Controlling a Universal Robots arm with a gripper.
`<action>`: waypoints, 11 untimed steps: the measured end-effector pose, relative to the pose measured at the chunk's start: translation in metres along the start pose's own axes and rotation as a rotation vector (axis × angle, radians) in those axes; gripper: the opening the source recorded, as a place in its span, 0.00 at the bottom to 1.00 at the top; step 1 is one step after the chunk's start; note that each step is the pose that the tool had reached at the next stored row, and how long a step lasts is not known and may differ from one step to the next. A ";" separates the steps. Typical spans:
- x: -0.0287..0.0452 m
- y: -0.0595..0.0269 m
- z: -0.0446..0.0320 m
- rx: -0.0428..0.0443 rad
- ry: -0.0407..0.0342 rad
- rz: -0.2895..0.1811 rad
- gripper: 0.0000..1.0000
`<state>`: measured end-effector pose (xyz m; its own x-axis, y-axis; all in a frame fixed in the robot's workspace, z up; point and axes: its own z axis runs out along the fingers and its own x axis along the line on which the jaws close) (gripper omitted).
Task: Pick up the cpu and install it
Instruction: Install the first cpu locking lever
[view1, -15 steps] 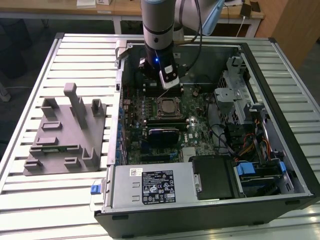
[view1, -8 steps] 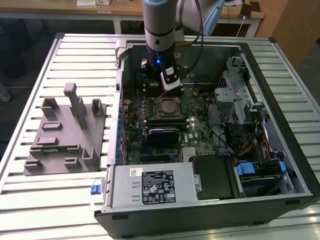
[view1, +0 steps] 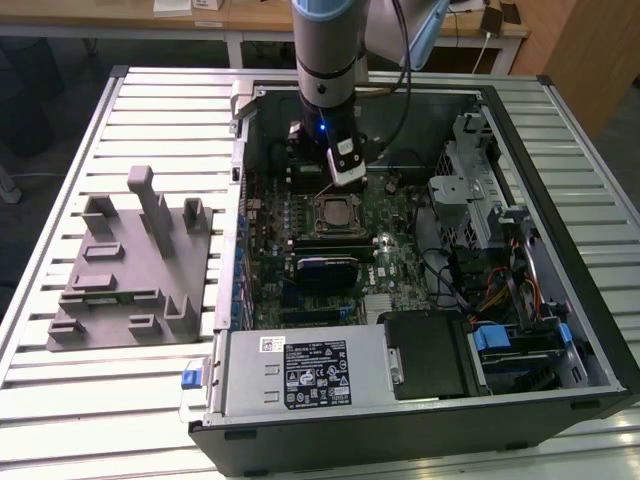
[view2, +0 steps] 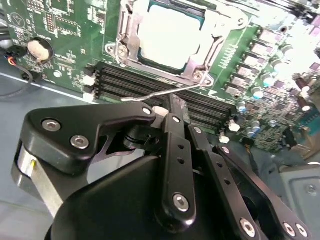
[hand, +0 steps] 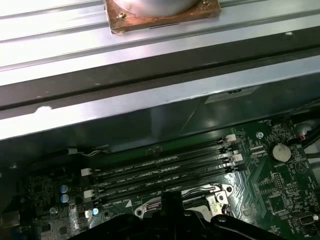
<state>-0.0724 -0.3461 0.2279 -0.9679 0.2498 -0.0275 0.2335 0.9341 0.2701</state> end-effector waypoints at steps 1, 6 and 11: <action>-0.0014 0.0002 0.0005 -0.0001 -0.0006 0.002 0.11; -0.0064 0.0014 0.0015 0.0007 -0.0030 0.010 0.11; -0.0103 0.0029 0.0025 0.0024 -0.0050 0.016 0.11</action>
<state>-0.0615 -0.3453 0.2265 -0.9637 0.2656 -0.0281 0.2487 0.9307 0.2683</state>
